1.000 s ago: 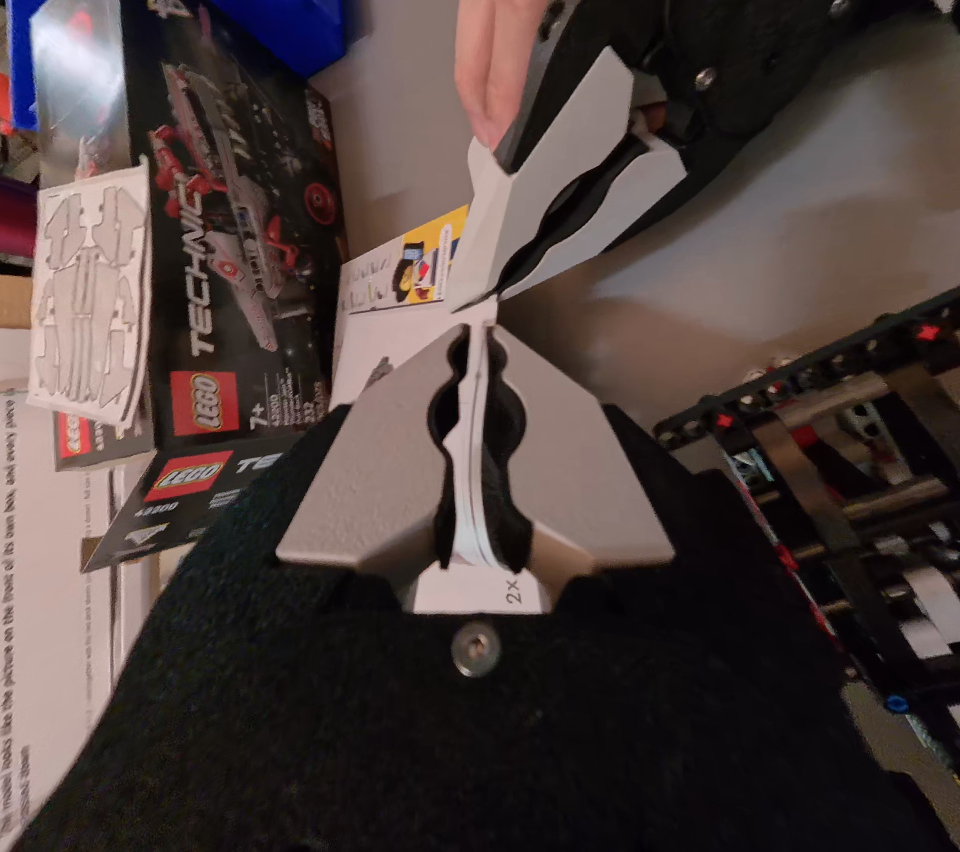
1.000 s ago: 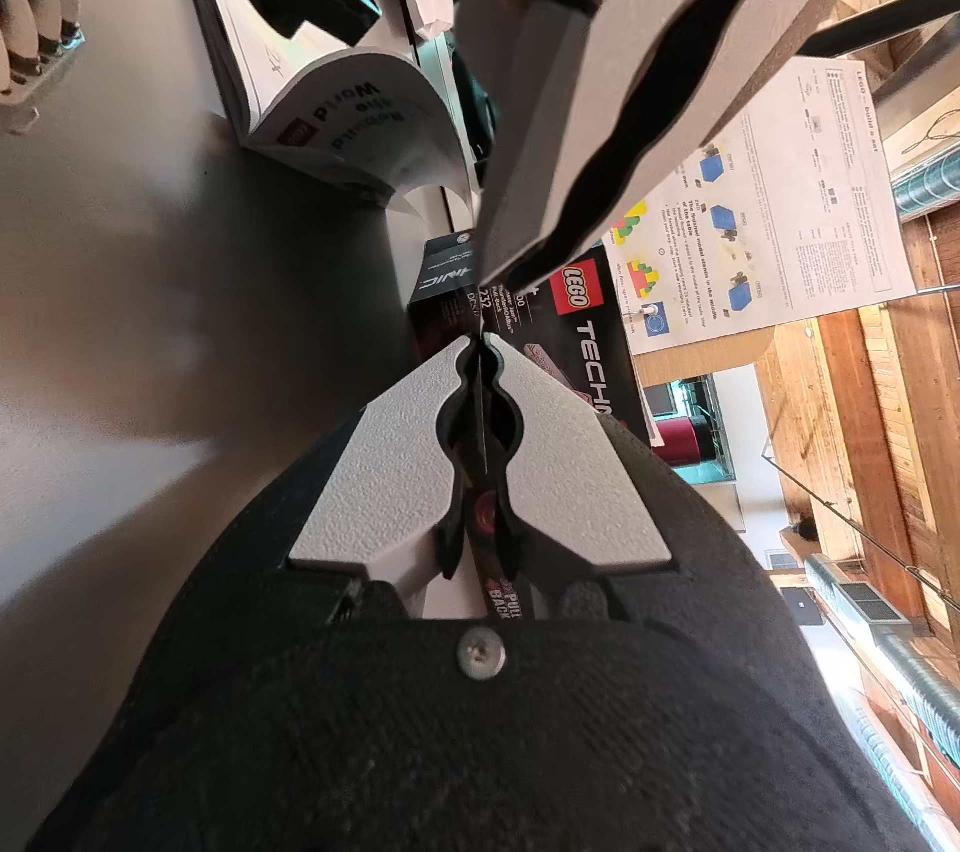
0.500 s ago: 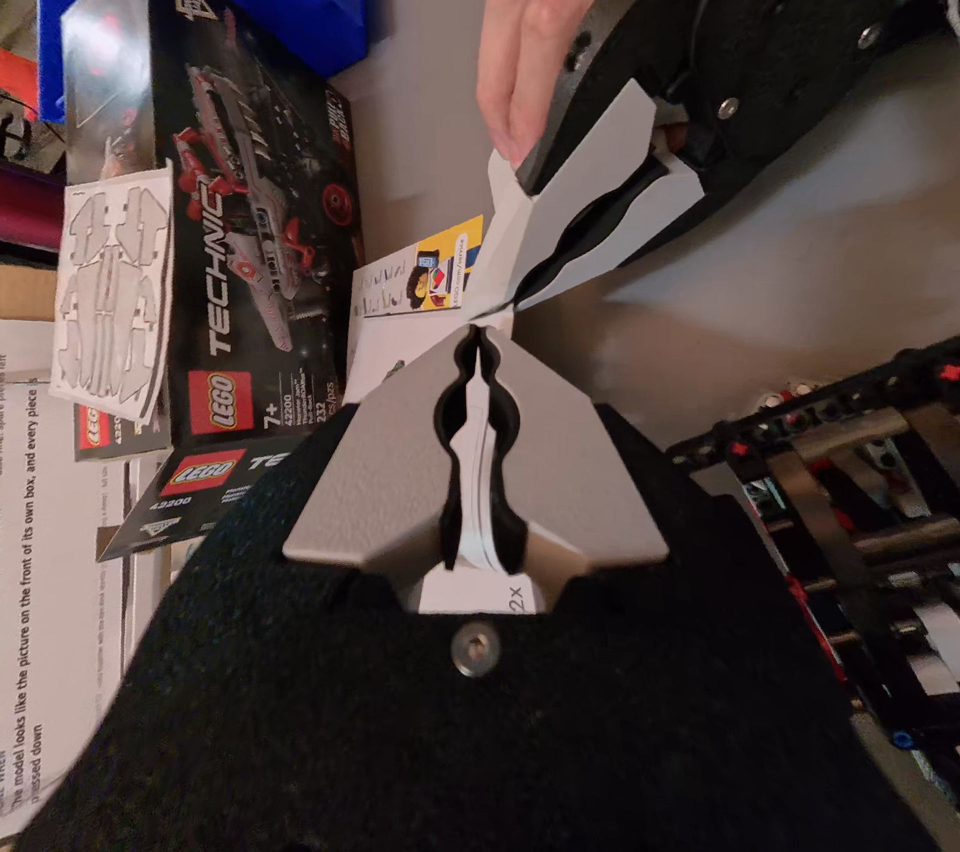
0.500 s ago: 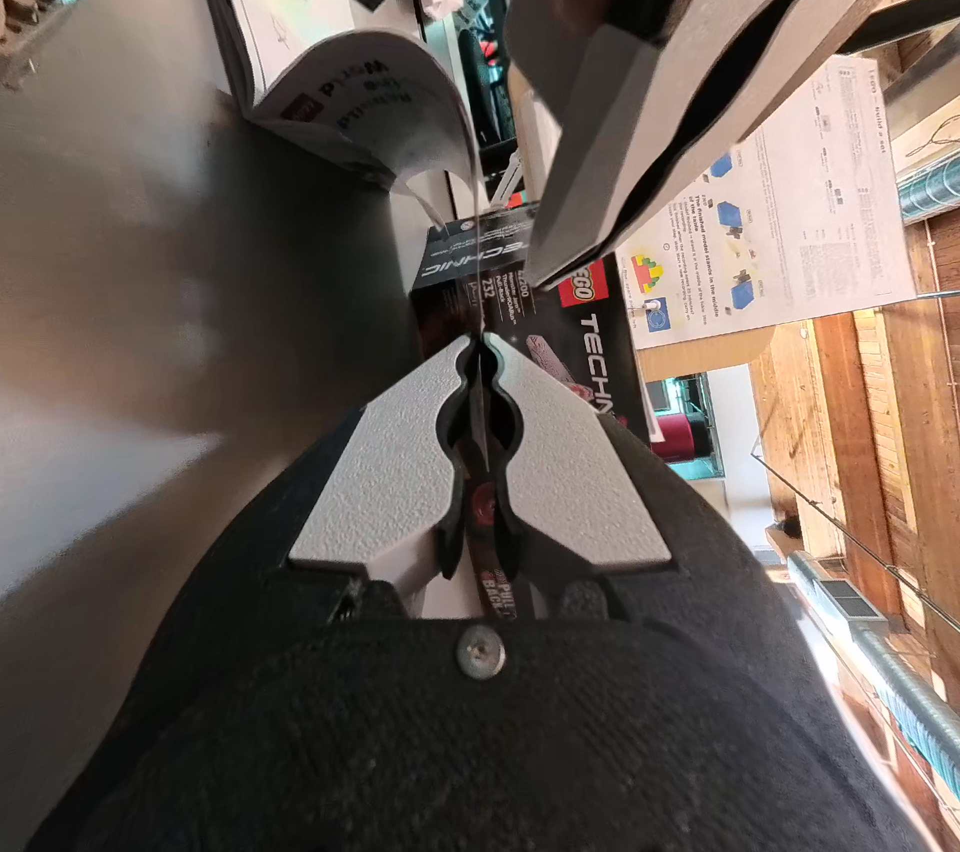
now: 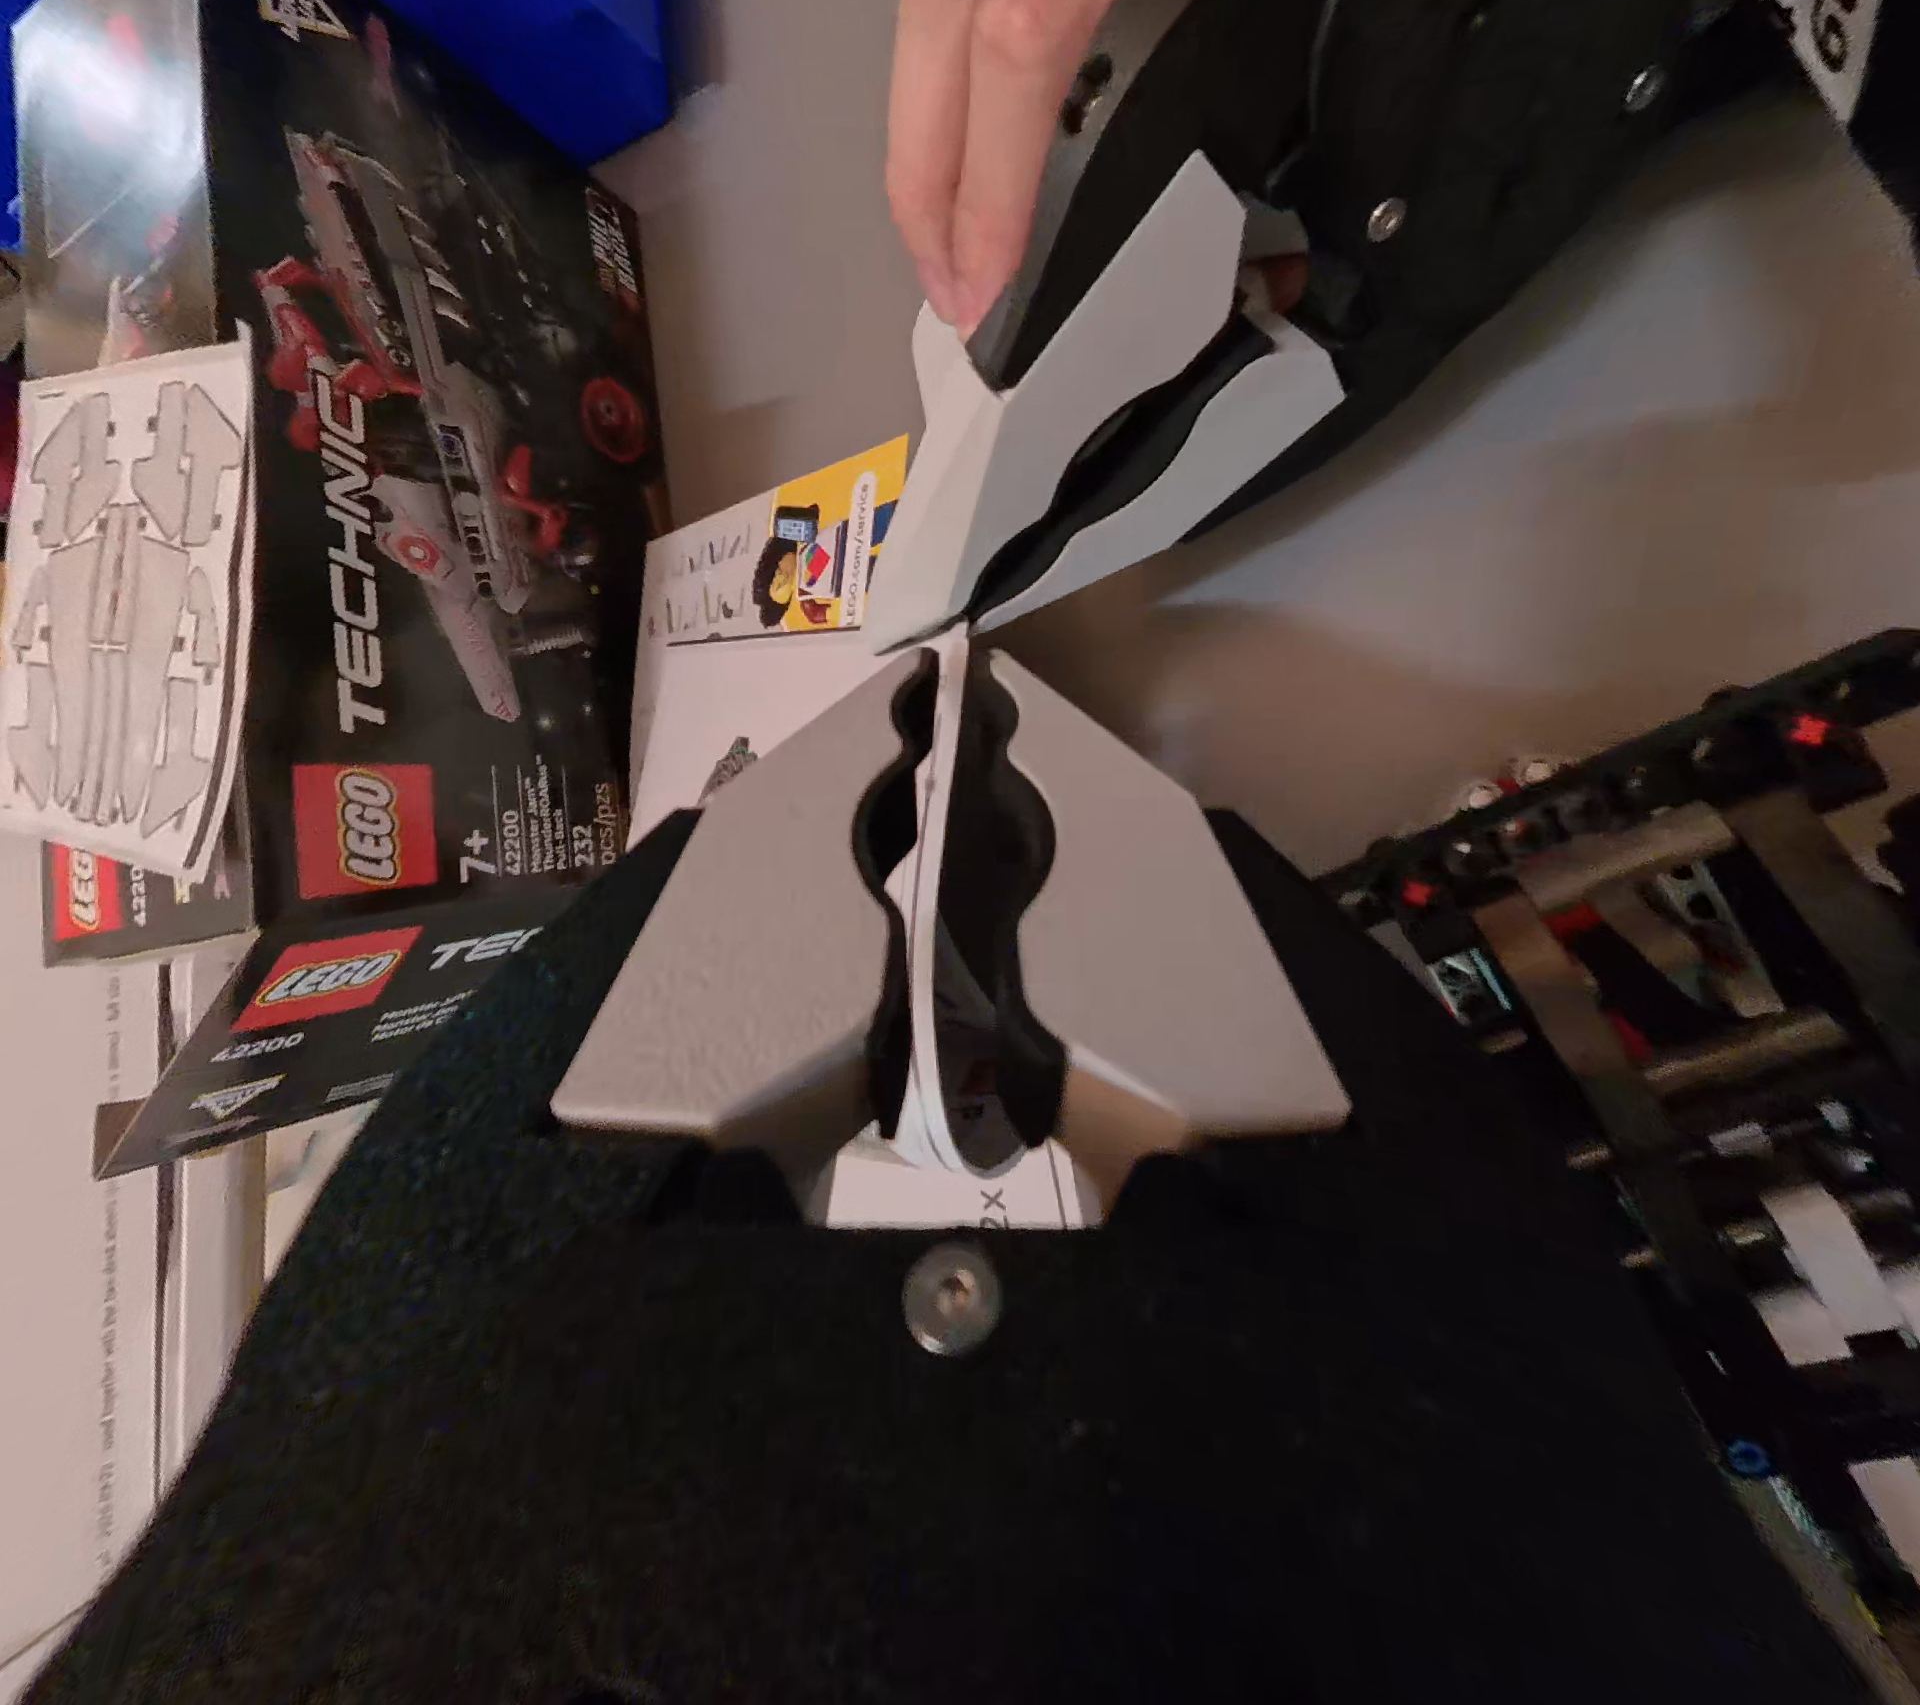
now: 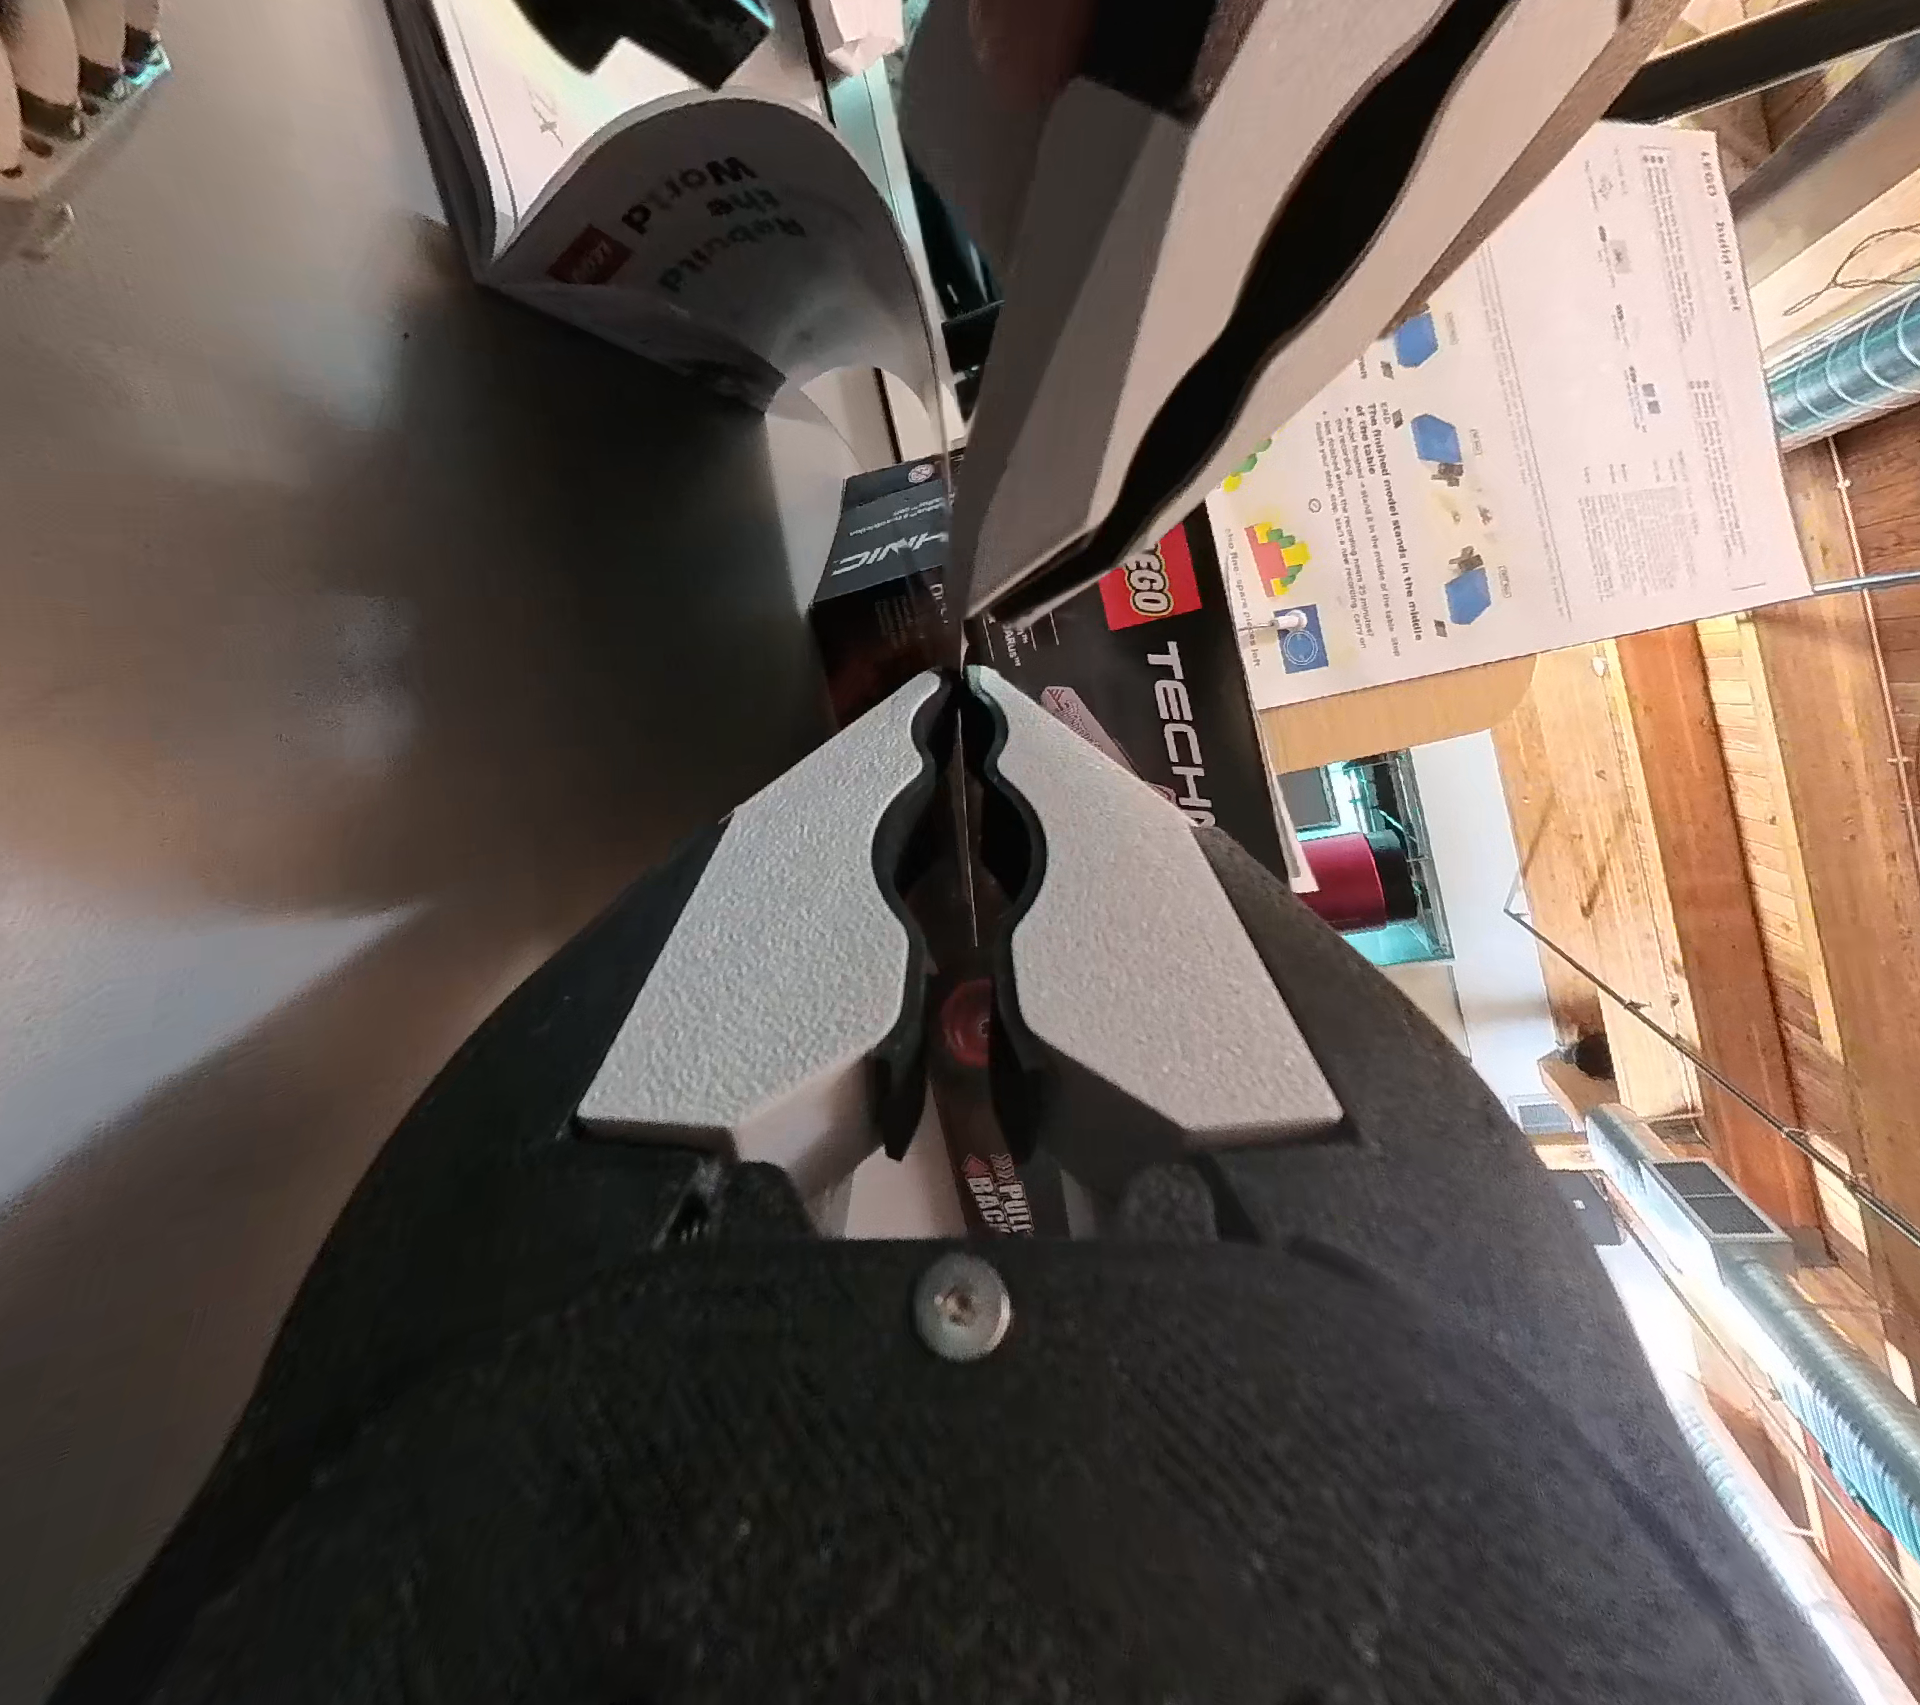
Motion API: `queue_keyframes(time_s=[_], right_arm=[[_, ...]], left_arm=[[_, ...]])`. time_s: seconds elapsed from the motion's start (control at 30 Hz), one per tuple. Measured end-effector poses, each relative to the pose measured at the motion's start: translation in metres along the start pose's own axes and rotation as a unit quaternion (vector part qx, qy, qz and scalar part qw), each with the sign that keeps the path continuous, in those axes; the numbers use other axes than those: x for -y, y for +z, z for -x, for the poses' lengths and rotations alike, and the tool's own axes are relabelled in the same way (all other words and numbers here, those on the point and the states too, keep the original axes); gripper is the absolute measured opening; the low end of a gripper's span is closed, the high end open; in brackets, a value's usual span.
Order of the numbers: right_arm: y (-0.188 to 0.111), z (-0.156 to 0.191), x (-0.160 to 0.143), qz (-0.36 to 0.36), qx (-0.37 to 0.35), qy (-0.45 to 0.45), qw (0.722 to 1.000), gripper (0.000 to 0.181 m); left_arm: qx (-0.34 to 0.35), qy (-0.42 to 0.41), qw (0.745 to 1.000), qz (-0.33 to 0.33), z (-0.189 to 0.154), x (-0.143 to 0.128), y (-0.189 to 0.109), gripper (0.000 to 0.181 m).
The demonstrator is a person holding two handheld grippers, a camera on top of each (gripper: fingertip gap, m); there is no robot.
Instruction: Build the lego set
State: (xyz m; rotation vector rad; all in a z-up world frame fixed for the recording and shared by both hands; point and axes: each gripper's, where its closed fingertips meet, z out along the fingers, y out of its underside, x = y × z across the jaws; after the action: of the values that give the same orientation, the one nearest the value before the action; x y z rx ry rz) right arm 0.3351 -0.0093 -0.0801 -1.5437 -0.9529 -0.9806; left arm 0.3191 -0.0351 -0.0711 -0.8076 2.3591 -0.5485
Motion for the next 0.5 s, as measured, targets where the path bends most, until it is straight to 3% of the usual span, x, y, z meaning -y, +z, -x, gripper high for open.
queue_keyframes(time_s=[0.5], right_arm=[[0.0000, 0.0007, -0.0007, 0.001, 0.004, 0.002, 1.000, 0.000]], left_arm=[[0.004, 0.012, 1.000, 0.013, 0.0001, -0.0029, 0.0044, 0.002]])
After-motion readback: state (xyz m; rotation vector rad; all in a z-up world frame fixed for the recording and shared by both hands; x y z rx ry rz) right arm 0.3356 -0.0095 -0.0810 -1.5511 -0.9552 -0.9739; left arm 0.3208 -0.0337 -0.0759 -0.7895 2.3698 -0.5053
